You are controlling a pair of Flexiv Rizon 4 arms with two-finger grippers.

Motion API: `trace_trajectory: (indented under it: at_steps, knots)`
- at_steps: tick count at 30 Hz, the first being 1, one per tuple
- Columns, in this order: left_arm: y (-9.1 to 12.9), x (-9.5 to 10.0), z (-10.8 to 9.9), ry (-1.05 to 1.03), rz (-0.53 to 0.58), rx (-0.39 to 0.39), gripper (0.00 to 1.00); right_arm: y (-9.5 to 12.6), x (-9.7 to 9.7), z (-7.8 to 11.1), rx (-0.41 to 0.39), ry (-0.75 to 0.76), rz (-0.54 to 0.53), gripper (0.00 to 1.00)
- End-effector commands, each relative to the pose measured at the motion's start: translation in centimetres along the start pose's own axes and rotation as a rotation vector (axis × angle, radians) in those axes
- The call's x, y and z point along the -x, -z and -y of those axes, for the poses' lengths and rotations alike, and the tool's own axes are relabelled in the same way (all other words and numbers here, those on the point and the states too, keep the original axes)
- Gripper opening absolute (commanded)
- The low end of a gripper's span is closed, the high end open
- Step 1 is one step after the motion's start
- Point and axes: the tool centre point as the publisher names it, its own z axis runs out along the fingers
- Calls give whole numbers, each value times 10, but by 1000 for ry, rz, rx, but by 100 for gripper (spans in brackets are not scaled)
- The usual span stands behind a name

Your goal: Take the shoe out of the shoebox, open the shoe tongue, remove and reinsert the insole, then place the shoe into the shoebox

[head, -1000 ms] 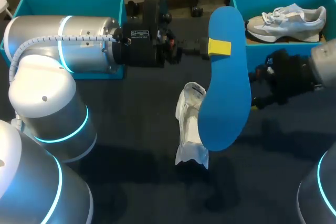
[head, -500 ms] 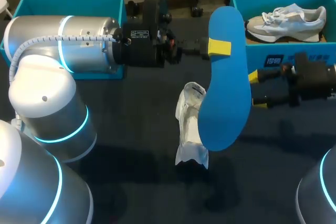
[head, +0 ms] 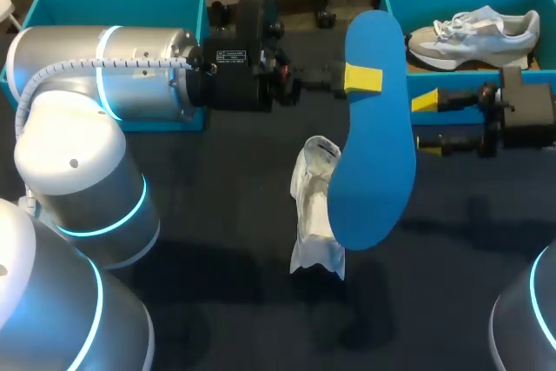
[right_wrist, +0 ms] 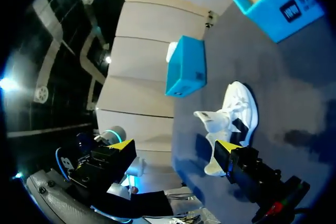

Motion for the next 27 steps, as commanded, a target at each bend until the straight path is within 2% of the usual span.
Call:
trace_trajectory:
  at_steps: [1,3,5,7,11,21,27]
  knots:
    - [-1,0,-2,-1,0,-4,0,5,-21,-5,-18,12,-10,100]
    - [-1,0,-2,-1,0,-4,0,6,-30,-7,-14,18,-19,100]
    - [-1,0,-2,-1,0,-4,0,9,-37,-9,2,22,-87,100]
    - [-1,0,-2,-1,0,-4,0,9,-43,-9,8,34,-84,100]
    - [-1,0,-2,-1,0,-4,0,8,-48,-7,8,36,-135,100]
    - [-1,0,-2,-1,0,-4,0,-8,-41,-9,-33,6,-151,100]
    - [-1,0,-2,-1,0,-4,0,-18,-43,-12,-41,-23,-130,100]
